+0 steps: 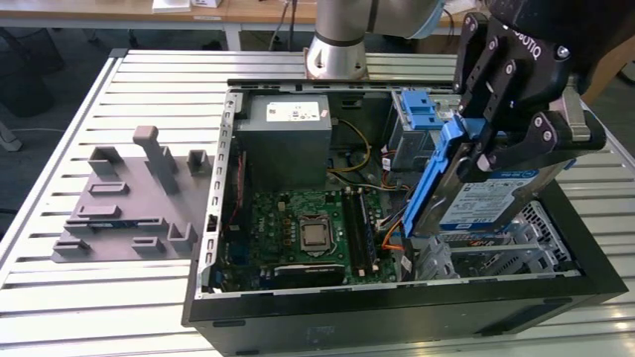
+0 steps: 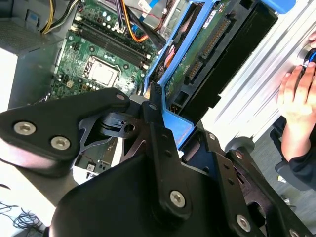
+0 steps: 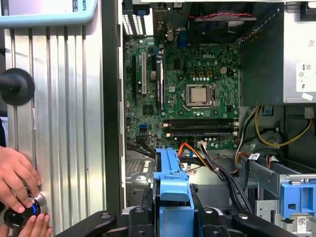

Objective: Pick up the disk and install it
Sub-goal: 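Insert the disk into the insertion slot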

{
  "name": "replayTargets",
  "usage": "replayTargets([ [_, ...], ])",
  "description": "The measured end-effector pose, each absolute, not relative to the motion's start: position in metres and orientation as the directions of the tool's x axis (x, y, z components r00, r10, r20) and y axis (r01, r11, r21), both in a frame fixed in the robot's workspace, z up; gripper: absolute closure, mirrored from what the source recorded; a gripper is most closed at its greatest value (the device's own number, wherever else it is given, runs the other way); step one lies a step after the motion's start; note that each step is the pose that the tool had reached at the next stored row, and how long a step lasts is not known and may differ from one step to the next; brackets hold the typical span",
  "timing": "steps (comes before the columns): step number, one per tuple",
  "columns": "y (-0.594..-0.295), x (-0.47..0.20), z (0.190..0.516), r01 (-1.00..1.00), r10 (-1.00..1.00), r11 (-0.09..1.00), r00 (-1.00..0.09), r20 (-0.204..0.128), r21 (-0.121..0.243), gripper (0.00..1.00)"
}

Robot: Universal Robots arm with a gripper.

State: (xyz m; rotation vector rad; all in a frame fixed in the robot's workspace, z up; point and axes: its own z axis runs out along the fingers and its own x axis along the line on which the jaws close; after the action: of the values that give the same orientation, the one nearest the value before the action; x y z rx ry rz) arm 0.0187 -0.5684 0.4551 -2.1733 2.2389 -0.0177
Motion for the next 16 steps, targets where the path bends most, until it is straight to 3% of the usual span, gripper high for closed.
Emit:
replayTargets([
  [16, -0.569, 0.041, 0.45, -0.999, -1.0, 0.03, -0.03, -0.007, -0.023, 0.64],
])
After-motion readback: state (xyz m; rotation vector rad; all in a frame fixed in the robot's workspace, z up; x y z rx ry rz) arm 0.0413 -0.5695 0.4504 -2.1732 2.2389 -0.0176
